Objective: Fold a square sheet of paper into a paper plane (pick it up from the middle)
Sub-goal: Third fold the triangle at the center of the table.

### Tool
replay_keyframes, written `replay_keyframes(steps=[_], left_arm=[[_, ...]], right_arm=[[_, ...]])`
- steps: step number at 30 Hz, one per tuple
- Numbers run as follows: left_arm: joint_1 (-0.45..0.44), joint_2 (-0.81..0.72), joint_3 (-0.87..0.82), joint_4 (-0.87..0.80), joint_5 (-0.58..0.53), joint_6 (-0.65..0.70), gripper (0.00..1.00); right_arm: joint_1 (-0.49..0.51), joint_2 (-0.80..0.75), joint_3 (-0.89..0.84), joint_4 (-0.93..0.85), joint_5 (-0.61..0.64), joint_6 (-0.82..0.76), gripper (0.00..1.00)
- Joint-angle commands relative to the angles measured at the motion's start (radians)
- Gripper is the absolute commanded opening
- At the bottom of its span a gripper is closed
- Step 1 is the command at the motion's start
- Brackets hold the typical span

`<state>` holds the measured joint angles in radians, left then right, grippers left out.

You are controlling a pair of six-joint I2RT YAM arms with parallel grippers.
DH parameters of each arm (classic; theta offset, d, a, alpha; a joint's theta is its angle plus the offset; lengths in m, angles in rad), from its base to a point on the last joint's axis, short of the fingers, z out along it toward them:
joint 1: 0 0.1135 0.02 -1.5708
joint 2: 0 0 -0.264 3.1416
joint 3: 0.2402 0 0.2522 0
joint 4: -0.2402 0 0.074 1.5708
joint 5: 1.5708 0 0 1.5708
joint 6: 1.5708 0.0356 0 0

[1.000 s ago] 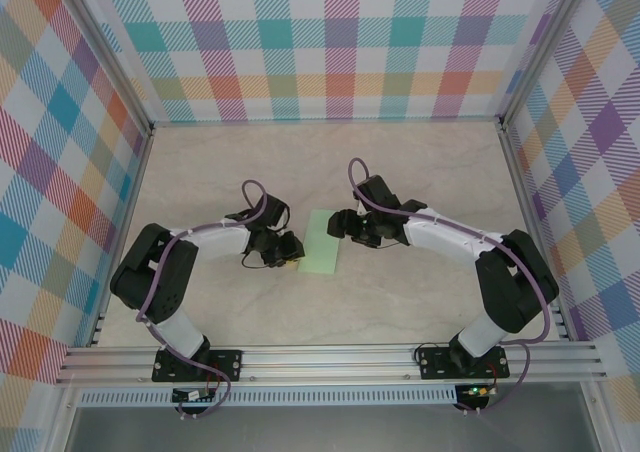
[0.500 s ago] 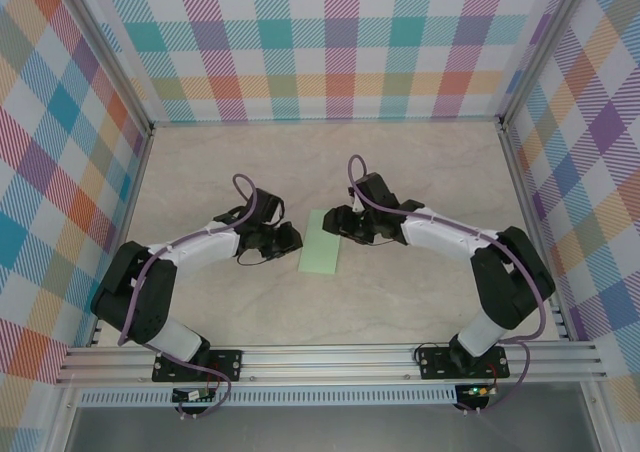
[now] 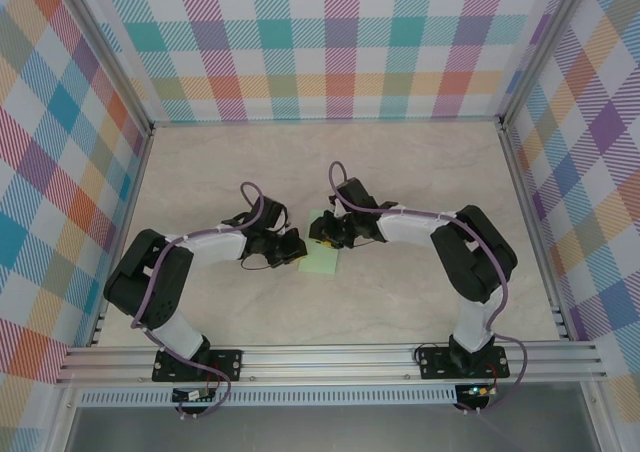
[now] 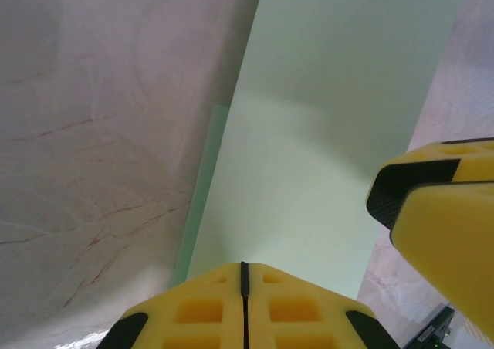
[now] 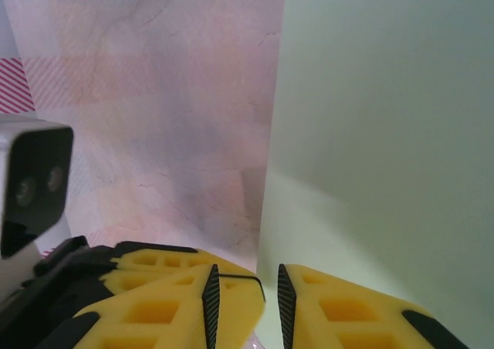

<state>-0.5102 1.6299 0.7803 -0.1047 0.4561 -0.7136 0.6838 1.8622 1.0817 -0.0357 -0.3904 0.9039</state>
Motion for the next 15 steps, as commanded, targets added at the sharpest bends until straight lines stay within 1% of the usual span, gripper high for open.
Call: replay_keyframes(steps=[1, 9, 15], left_arm=[[-0.011, 0.018, -0.036, 0.037, 0.043, -0.023, 0.06], [-0.026, 0.039, -0.072, 0.032, 0.037, -0.029, 0.06], [-0.046, 0.035, -0.086, -0.002, 0.026, -0.023, 0.07]], right_arm=[[0.008, 0.036, 0.016, 0.033, -0.047, 0.023, 0.28], [0.007, 0.078, -0.008, 0.028, -0.067, 0.014, 0.27], [0.011, 0.078, -0.045, 0.005, -0.084, -0.01, 0.26]])
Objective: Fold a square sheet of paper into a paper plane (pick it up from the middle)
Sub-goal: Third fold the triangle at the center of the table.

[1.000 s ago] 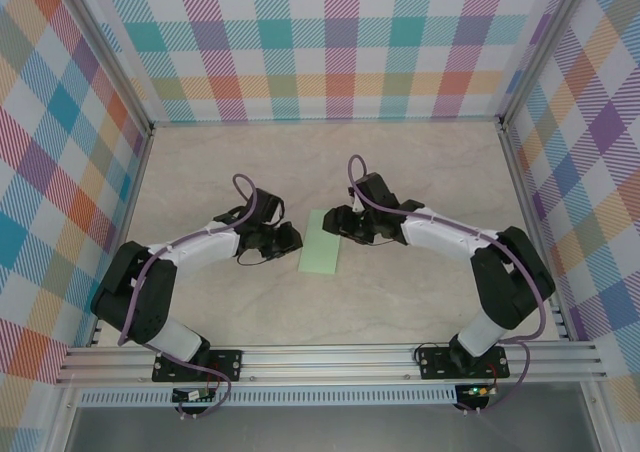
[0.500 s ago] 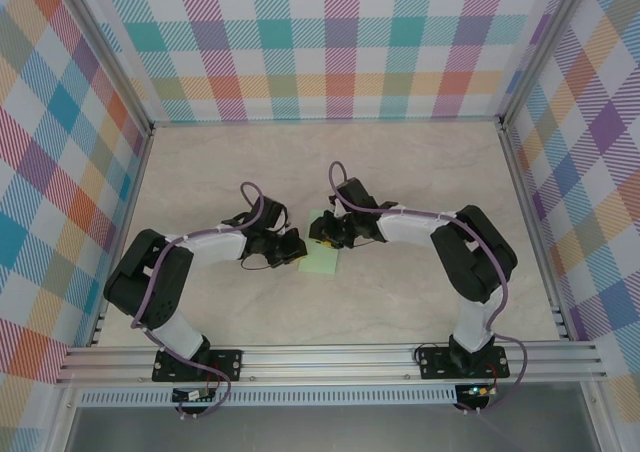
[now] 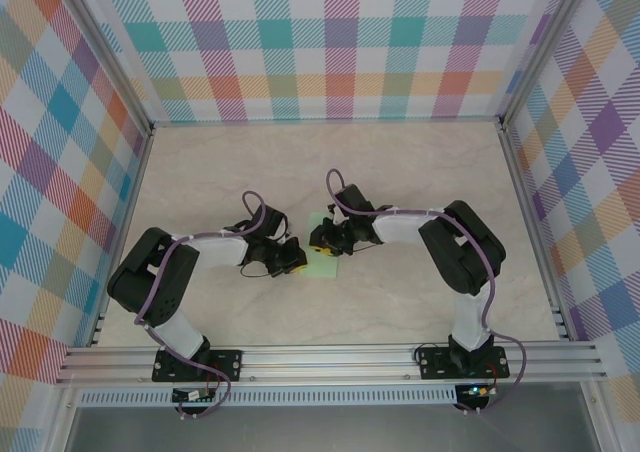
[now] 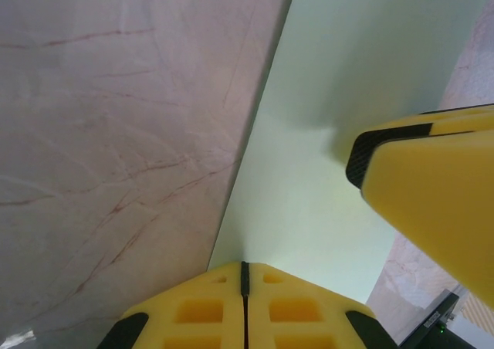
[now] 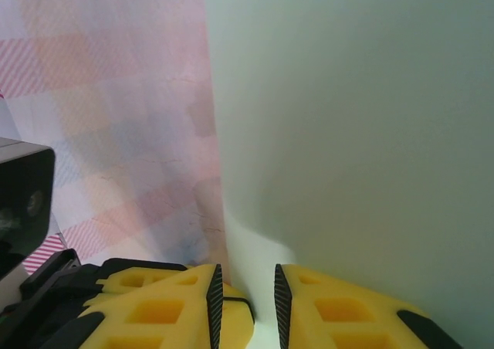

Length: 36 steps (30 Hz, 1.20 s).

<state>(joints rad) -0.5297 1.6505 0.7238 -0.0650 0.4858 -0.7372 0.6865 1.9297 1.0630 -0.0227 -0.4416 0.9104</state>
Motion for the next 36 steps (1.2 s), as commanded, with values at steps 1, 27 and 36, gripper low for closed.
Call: replay_keyframes(steps=[1, 27, 36], left_arm=[[-0.033, 0.009, -0.036, -0.047, -0.007, 0.0, 0.06], [-0.088, -0.184, -0.056, -0.149, -0.044, 0.035, 0.07], [-0.087, -0.164, -0.003, -0.087, -0.101, 0.016, 0.07]], right_arm=[[0.01, 0.005, -0.035, -0.013, -0.031, -0.024, 0.26], [0.011, -0.012, -0.072, -0.145, 0.083, -0.071, 0.22], [0.011, -0.027, -0.072, -0.133, 0.066, -0.068, 0.22]])
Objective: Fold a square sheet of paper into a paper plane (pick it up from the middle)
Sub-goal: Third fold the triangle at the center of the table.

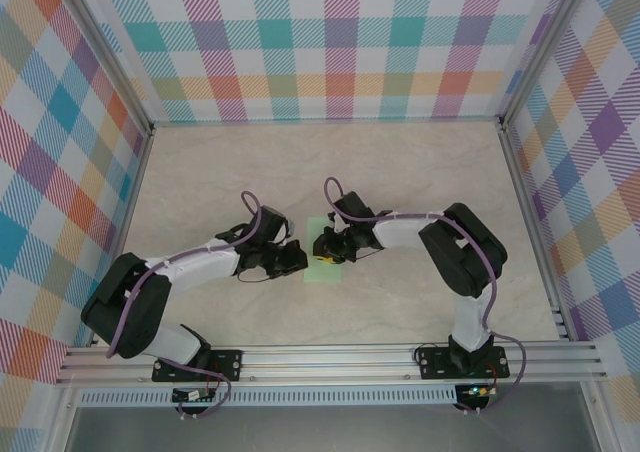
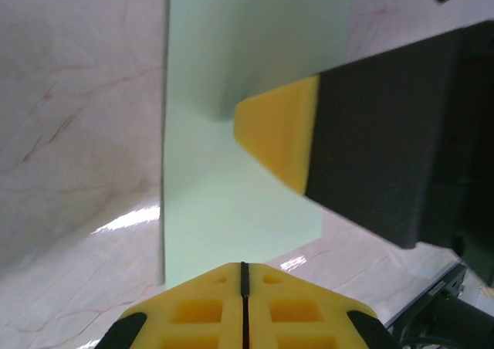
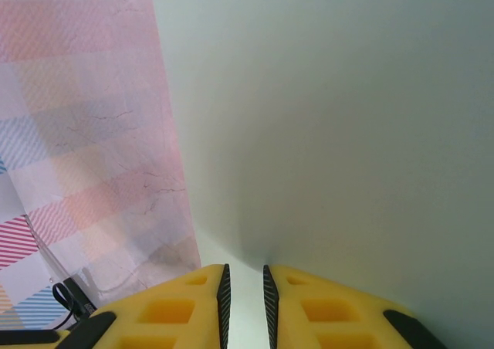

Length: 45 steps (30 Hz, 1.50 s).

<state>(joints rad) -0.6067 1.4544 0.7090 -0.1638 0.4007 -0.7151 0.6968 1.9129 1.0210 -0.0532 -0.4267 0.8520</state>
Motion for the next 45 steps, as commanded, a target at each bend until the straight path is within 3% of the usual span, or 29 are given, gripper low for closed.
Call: replay_keyframes(steps=[1, 8, 17, 22, 45], left_arm=[[-0.011, 0.048, 0.013, 0.019, -0.018, -0.009, 0.07], [-0.011, 0.111, 0.02, 0.055, -0.004, -0.021, 0.06], [-0.01, 0.103, 0.026, 0.074, -0.019, -0.028, 0.06], [-0.01, 0.132, 0.047, 0.109, -0.014, -0.042, 0.05], [-0.01, 0.262, 0.104, -0.043, -0.088, -0.046, 0.05]], right_arm=[[0.001, -0.019, -0.03, -0.096, 0.047, -0.01, 0.23], [0.0, -0.12, -0.03, -0.073, 0.053, 0.004, 0.31], [0.001, -0.31, -0.164, -0.153, 0.238, 0.08, 0.48], [0.001, -0.346, -0.212, -0.17, 0.224, 0.109, 0.53], [0.001, -0.31, -0.233, -0.14, 0.089, 0.151, 0.51]])
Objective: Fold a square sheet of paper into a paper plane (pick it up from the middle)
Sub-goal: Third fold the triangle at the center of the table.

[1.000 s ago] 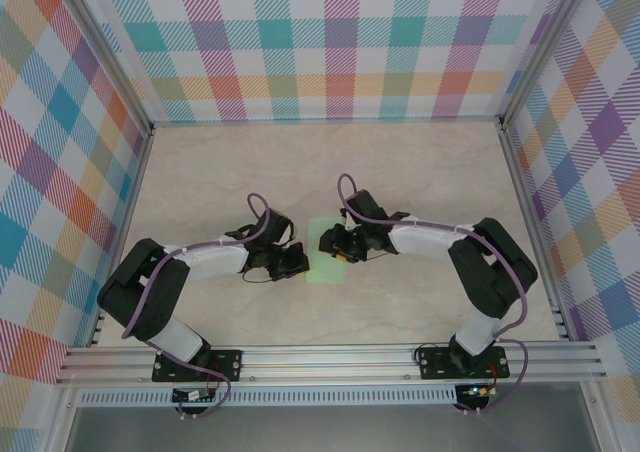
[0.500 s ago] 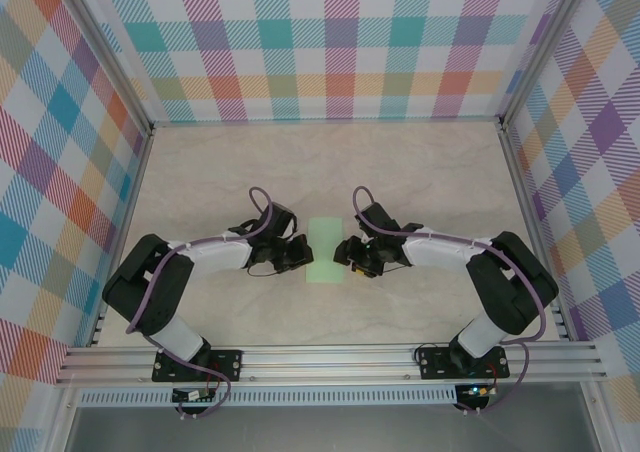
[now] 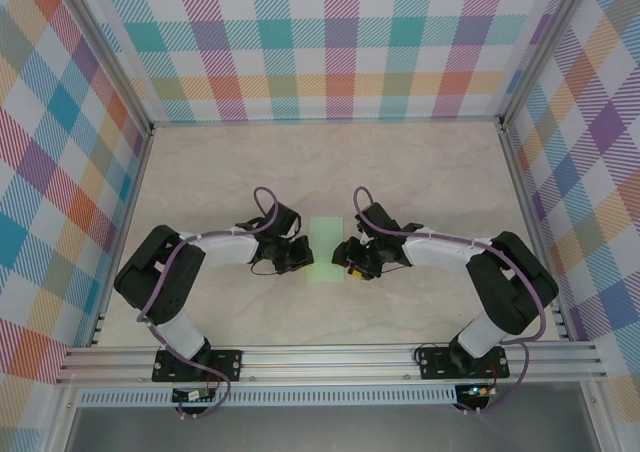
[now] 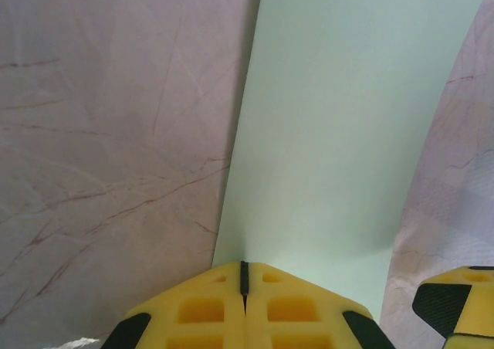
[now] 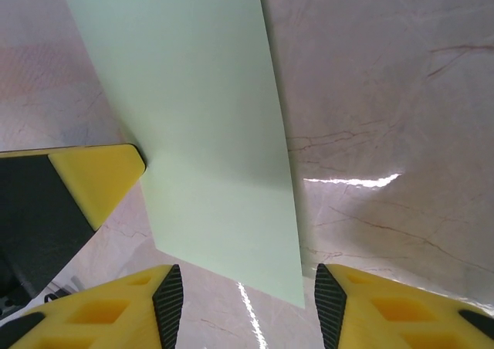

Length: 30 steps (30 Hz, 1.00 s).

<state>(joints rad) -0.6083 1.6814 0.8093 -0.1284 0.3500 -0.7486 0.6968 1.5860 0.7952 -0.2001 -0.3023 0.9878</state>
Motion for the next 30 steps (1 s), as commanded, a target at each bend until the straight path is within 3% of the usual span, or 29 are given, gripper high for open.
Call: replay_keyframes(steps=[1, 16, 23, 30], left_arm=[[-0.01, 0.037, 0.003, -0.08, -0.037, -0.014, 0.05], [-0.01, 0.042, 0.004, -0.089, -0.042, -0.022, 0.04], [-0.01, 0.041, 0.007, -0.091, -0.039, -0.022, 0.04], [-0.009, 0.033, 0.007, -0.094, -0.034, -0.021, 0.04]], right_arm=[[0.001, 0.021, -0.007, 0.007, -0.04, 0.017, 0.51], [0.027, 0.067, -0.003, 0.007, -0.076, 0.02, 0.49], [0.034, 0.06, -0.019, 0.077, -0.108, 0.036, 0.42], [0.033, -0.013, -0.064, 0.14, -0.034, 0.095, 0.32]])
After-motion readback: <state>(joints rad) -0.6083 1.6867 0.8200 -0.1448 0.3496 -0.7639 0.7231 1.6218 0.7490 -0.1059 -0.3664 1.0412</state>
